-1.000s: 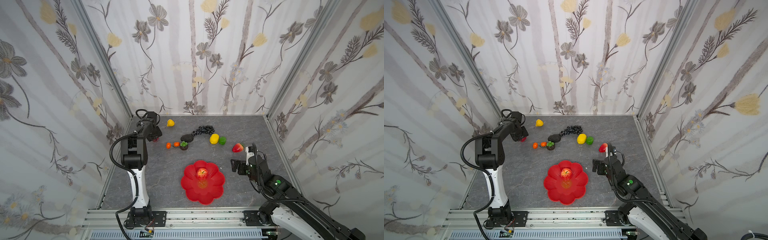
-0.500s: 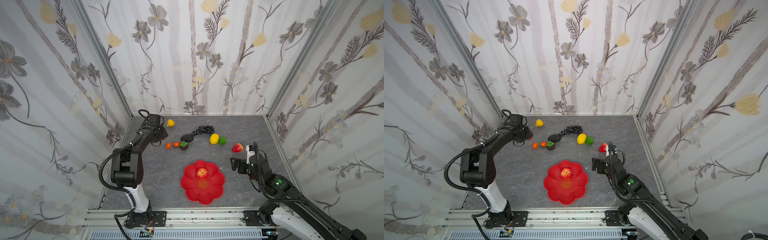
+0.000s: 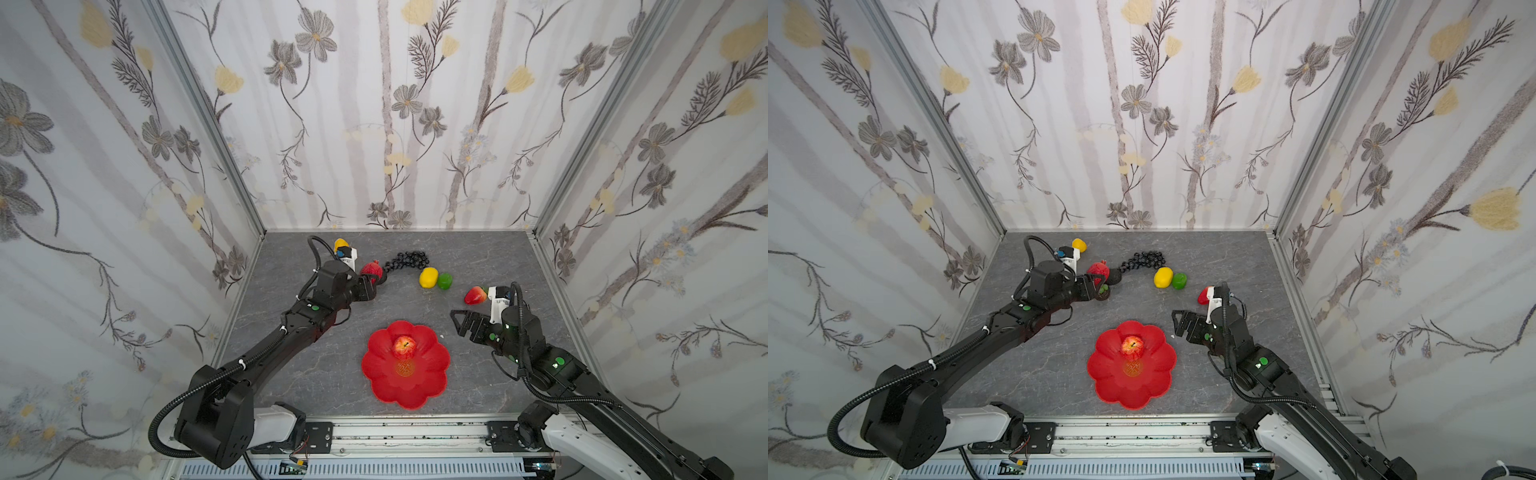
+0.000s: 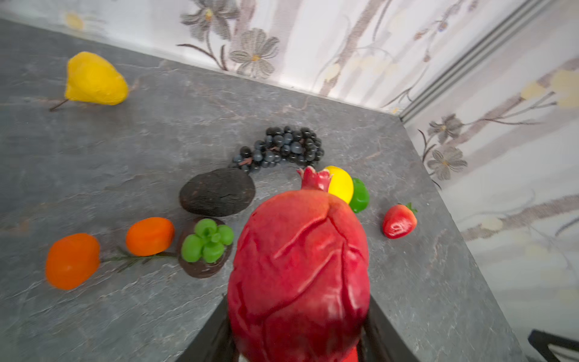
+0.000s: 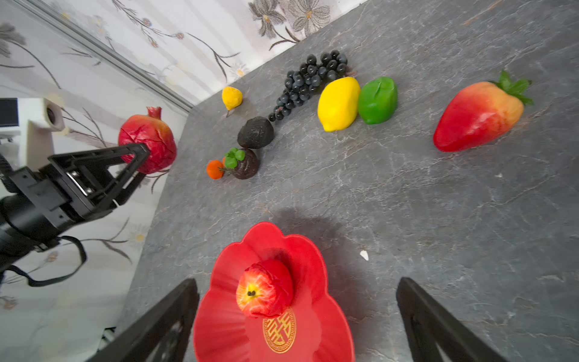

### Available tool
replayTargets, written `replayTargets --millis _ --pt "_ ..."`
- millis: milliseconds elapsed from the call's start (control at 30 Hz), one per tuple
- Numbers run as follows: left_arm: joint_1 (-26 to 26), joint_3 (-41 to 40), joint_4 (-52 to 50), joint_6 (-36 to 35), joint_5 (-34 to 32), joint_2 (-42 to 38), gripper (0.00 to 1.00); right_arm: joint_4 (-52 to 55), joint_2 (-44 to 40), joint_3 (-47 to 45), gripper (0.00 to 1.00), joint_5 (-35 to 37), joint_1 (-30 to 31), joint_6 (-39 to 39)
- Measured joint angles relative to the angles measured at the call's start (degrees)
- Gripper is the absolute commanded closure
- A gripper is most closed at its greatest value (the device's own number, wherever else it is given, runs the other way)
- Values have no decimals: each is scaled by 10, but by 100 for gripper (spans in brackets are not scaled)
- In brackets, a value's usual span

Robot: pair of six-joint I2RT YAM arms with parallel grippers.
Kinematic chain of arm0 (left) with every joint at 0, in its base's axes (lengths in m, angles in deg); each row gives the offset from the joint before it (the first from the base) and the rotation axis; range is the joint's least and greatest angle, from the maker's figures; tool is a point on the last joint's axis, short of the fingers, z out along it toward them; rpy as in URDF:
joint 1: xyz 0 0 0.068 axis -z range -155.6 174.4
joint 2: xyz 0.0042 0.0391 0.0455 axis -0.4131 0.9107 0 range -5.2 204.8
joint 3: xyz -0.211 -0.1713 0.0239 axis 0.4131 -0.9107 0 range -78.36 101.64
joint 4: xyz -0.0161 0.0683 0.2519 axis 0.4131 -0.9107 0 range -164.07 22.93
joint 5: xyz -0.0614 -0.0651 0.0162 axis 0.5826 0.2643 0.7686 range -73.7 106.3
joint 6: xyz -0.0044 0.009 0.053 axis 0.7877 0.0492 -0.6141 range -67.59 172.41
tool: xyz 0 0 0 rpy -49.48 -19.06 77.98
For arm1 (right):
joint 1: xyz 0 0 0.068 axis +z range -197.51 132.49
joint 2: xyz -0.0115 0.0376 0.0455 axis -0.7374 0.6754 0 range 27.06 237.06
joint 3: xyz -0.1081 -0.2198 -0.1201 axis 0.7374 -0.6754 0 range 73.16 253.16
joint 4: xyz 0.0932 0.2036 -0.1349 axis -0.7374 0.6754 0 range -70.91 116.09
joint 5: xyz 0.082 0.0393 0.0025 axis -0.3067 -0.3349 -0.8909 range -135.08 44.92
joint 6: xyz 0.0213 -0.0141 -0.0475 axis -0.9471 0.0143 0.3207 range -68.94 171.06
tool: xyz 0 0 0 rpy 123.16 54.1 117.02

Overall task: Arrange fruit in a fruit bowl
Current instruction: Pick up the fruit from the top-left of the table, then place the fruit in the fruit bowl.

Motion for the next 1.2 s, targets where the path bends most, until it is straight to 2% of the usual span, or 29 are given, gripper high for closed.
replayTargets --millis 267,467,900,1200 --pt "125 -85 158 -84 21 -37 60 -34 4 22 2 -20 38 -58" --pt "184 -105 216 -145 7 -37 60 -49 11 42 2 -20 68 -80" --pt "248 -98 251 -202 0 -10 60 -64 31 53 6 -35 102 -101" --pt "270 -93 251 -214 3 1 59 -66 42 53 18 -41 103 -101"
